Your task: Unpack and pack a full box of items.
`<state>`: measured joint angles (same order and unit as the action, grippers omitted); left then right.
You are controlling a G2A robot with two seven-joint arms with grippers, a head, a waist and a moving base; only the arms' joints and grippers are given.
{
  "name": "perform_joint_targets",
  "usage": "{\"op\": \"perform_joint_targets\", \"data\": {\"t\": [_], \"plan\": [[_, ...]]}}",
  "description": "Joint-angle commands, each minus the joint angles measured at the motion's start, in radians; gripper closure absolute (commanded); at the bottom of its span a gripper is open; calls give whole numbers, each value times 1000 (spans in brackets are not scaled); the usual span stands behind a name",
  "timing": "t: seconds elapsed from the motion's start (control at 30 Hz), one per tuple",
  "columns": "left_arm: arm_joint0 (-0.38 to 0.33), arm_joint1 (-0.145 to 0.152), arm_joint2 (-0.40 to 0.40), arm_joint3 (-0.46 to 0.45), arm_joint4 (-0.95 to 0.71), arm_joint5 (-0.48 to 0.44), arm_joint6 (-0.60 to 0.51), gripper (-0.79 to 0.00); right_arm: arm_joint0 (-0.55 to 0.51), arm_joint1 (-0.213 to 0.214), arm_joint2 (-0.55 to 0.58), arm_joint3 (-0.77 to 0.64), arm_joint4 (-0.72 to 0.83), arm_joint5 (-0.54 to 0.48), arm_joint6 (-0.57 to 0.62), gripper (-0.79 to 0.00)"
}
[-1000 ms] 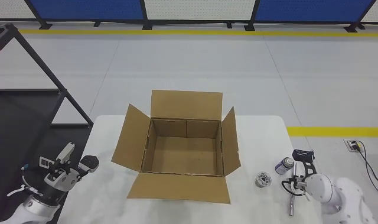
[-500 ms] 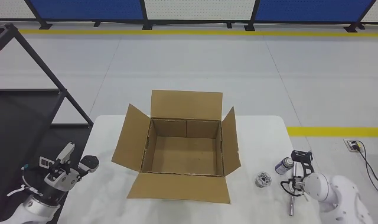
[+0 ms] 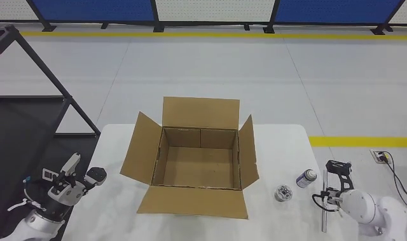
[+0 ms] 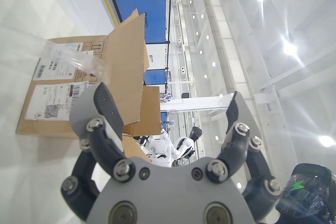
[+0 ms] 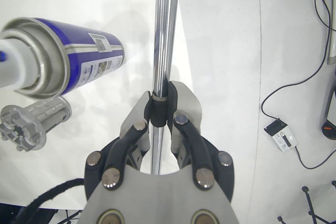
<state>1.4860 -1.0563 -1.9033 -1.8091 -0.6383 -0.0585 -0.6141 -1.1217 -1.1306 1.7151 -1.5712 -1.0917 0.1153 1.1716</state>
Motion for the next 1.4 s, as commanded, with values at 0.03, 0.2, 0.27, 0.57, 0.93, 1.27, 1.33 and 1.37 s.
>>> {"op": "perform_joint_targets", "data": {"t": [0.03,0.2,0.27,0.57,0.93,1.27,1.33,1.37], "plan": [[0,0,0,0,0,0,0,-785,-72,6,80,-131,63,-25,-9,0],[0,0,0,0,0,0,0,-785,-199,9,196,-379,214,-79,-25,0],[0,0,0,0,0,0,0,-785,-243,9,228,-463,258,-96,-38,0],[0,0,0,0,0,0,0,-785,-309,8,252,-588,336,-119,-51,0],[0,0,0,0,0,0,0,-785,-309,8,252,-588,336,-119,-51,0],[0,0,0,0,0,0,0,-785,-272,17,140,-747,243,-180,-124,0],[0,0,0,0,0,0,0,-785,-219,21,85,-779,212,-198,-123,0],[0,0,0,0,0,0,0,-785,-181,23,52,-779,199,-218,-130,0]]}}
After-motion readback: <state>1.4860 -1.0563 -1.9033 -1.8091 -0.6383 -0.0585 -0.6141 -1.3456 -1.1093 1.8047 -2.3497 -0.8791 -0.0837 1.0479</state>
